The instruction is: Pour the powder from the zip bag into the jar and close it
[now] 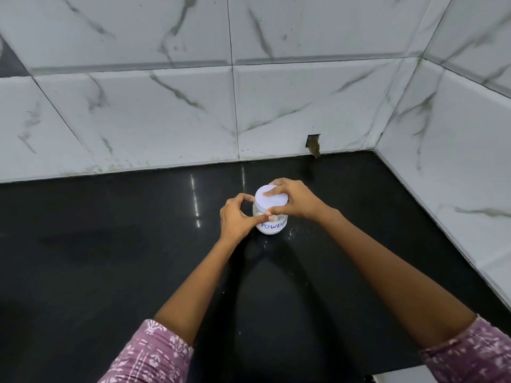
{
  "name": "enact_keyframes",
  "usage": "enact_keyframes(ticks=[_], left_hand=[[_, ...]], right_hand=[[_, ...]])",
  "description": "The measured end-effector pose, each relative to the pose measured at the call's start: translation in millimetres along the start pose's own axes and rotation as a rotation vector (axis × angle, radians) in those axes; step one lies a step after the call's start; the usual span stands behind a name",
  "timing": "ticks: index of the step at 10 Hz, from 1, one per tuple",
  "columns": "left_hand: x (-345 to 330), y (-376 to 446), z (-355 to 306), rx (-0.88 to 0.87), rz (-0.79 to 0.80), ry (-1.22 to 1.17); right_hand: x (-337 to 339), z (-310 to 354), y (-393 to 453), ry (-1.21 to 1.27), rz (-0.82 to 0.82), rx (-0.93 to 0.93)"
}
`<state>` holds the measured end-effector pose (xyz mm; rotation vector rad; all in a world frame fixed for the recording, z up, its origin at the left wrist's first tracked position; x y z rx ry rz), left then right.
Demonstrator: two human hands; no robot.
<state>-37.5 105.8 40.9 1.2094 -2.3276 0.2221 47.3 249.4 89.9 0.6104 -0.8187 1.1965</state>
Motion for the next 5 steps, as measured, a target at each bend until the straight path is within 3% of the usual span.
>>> enact_keyframes(ticks=[3, 5], left_hand=[[0.0, 3.6, -2.7, -0.002, 0.002, 0.084], [6.9, -8.5, -7.0, -0.243, 0.077, 0.418]], right_hand=[[0.1, 0.6, -3.3, 0.035, -0.006, -0.004], [-20.5, 0.8, -12.7, -0.118, -0.03, -0.012]])
Point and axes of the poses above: each hand's wrist, its own y-axis towards the middle knuckle, its own x-axis out of the back of the hand, z = x × y, the point moved 3 cm from there along y, towards the middle knuckle, and after that the axes turned 3 degrees about y, right-handed, at the moved point
